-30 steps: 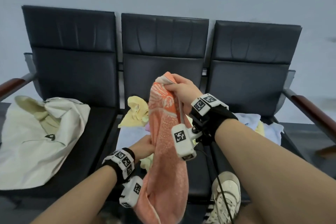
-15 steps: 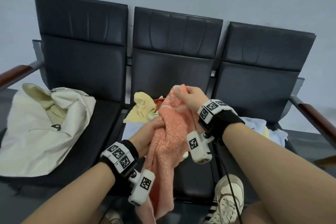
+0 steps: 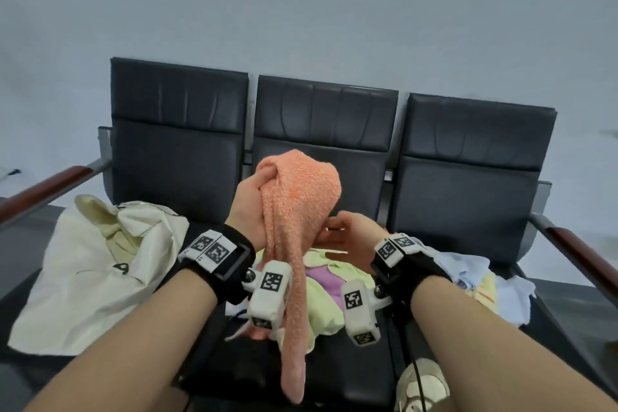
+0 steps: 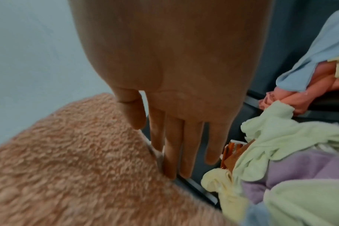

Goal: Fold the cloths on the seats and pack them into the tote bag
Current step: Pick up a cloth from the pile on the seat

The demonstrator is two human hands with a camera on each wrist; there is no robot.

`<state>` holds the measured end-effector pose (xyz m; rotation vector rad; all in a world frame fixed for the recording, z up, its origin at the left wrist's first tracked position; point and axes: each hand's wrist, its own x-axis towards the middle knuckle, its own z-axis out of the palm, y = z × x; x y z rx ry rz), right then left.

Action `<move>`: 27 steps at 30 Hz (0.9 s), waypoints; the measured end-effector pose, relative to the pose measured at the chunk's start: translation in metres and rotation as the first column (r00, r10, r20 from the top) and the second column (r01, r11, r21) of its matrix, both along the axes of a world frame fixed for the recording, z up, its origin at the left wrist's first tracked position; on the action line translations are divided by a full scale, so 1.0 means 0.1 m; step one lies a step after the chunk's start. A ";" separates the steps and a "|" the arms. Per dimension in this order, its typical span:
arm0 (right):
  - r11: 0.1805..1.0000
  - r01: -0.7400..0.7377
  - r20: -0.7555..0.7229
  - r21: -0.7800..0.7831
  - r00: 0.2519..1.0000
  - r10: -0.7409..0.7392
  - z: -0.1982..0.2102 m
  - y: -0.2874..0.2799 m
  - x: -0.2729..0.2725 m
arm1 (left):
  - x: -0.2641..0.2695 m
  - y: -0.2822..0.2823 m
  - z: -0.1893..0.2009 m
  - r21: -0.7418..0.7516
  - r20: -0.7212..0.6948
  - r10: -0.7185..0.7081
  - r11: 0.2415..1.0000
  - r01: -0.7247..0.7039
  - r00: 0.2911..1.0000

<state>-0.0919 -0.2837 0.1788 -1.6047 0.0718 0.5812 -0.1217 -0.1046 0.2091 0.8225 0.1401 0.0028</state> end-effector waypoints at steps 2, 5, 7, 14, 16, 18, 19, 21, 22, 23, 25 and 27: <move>0.998 -0.033 0.013 0.052 0.999 0.032 0.01 0.04 -0.04 | 0.00 -0.04 0.17 0.027 0.022 0.015 1.000 -0.016 1.000; 0.994 -0.022 0.006 0.110 1.000 0.021 0.03 0.08 -0.09 | 0.00 -0.09 0.44 0.087 0.076 -0.011 0.996 0.005 0.997; 0.987 -0.036 -0.001 0.158 0.999 0.037 0.06 0.08 -0.10 | 0.04 -0.09 0.66 0.173 0.116 -0.051 0.985 0.031 0.992; 0.854 0.016 -0.032 0.520 0.999 0.000 0.26 0.02 -0.09 | 0.32 -0.02 1.26 0.579 0.092 -0.195 0.808 0.107 0.977; 0.807 0.028 -0.035 0.590 0.999 -0.009 0.28 -0.03 -0.07 | 0.39 -0.01 1.12 0.647 0.060 -0.216 0.752 0.127 0.975; 0.814 0.068 -0.069 0.576 0.997 -0.034 0.25 -0.06 -0.04 | 0.44 0.01 0.87 0.694 -0.040 -0.248 0.690 0.205 0.968; 0.819 0.094 -0.102 0.566 0.994 -0.044 0.23 -0.07 -0.03 | 0.47 0.02 0.74 0.707 -0.104 -0.245 0.663 0.245 0.964; 0.837 0.143 -0.149 0.528 0.986 -0.075 0.18 -0.06 -0.01 | 0.49 0.03 0.53 0.737 -0.194 -0.187 0.620 0.269 0.963; 0.845 0.158 -0.161 0.510 0.983 -0.086 0.14 -0.07 0.03 | 0.47 0.02 0.47 0.755 -0.209 -0.160 0.601 0.263 0.965; 0.860 0.164 -0.172 0.484 0.981 -0.091 0.12 -0.07 0.06 | 0.47 0.03 0.43 0.784 -0.216 -0.135 0.567 0.254 0.967; 0.907 0.126 -0.202 0.401 0.978 -0.046 0.09 -0.08 0.07 | 0.46 0.06 0.38 0.856 -0.228 -0.086 0.458 0.242 0.970; 0.957 0.044 -0.225 0.287 0.974 0.023 0.03 -0.09 0.10 | 0.49 0.15 0.33 0.887 -0.249 -0.066 0.384 0.255 0.966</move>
